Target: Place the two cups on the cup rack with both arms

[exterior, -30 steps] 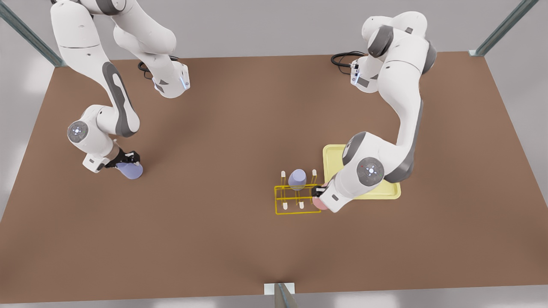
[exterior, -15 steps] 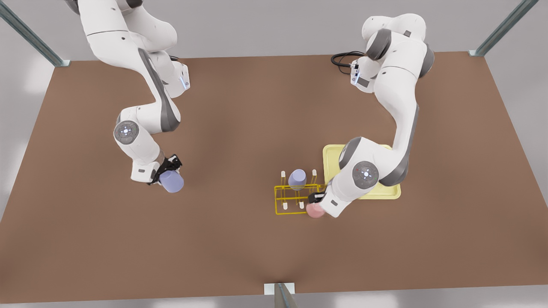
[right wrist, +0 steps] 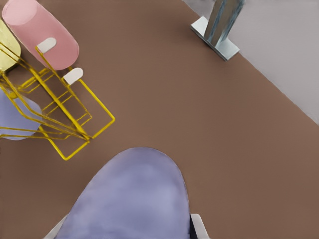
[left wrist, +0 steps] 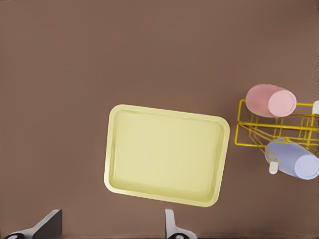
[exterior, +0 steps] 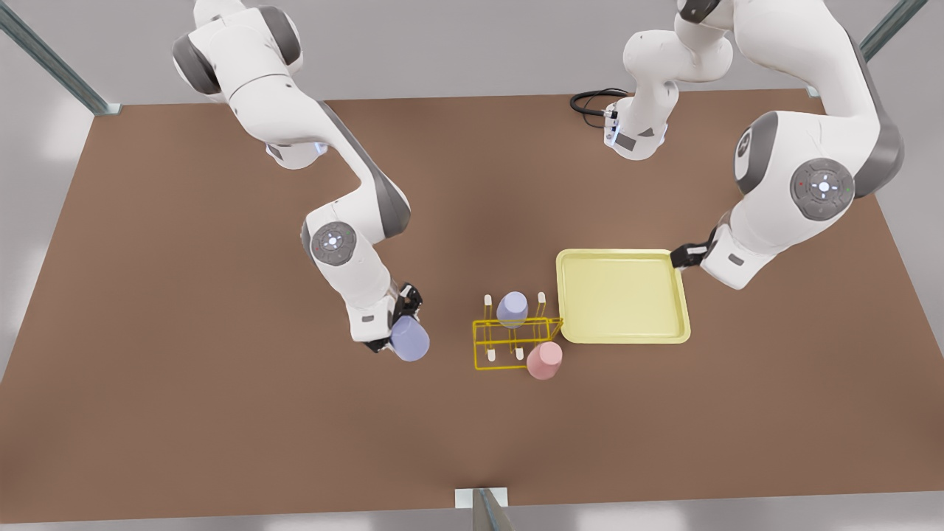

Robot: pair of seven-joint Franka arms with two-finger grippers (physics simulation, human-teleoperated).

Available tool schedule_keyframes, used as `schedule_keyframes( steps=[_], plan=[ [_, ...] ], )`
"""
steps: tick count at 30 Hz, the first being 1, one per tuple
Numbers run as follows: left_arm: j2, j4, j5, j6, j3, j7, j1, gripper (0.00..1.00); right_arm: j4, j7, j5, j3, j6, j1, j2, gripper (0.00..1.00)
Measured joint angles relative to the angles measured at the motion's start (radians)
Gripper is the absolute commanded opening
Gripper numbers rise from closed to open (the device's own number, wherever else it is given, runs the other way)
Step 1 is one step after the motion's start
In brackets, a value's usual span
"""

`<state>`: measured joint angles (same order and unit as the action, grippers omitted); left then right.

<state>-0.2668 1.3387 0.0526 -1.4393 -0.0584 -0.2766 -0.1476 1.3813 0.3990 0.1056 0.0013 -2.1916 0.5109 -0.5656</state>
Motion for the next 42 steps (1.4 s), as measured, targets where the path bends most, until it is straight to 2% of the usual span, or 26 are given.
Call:
schedule_keyframes(
  steps=[6, 13, 35, 37, 42],
  plan=[
    [-0.006, 0.001, -0.024, 0.03, -0.014, 0.091, -0.015, 1.0, -0.313, -0.019, 0.052, 0.0, 0.048, 0.022, -0.211, 0.84],
    [-0.004, 0.001, -0.029, 0.042, -0.016, 0.167, -0.015, 1.0, -0.478, -0.058, 0.073, 0.012, 0.056, 0.069, -0.346, 0.84],
    [0.001, -0.001, -0.03, 0.067, -0.034, 0.275, -0.018, 1.0, -0.476, -0.139, 0.077, 0.014, 0.044, 0.126, -0.37, 0.84],
    [0.001, -0.001, -0.03, 0.068, -0.034, 0.28, -0.017, 1.0, -0.475, -0.143, 0.076, 0.014, 0.043, 0.126, -0.37, 1.0],
    [0.0, -0.001, -0.03, 0.069, -0.033, 0.289, -0.018, 1.0, -0.477, -0.153, 0.075, 0.014, 0.04, 0.132, -0.37, 1.0]
  ],
)
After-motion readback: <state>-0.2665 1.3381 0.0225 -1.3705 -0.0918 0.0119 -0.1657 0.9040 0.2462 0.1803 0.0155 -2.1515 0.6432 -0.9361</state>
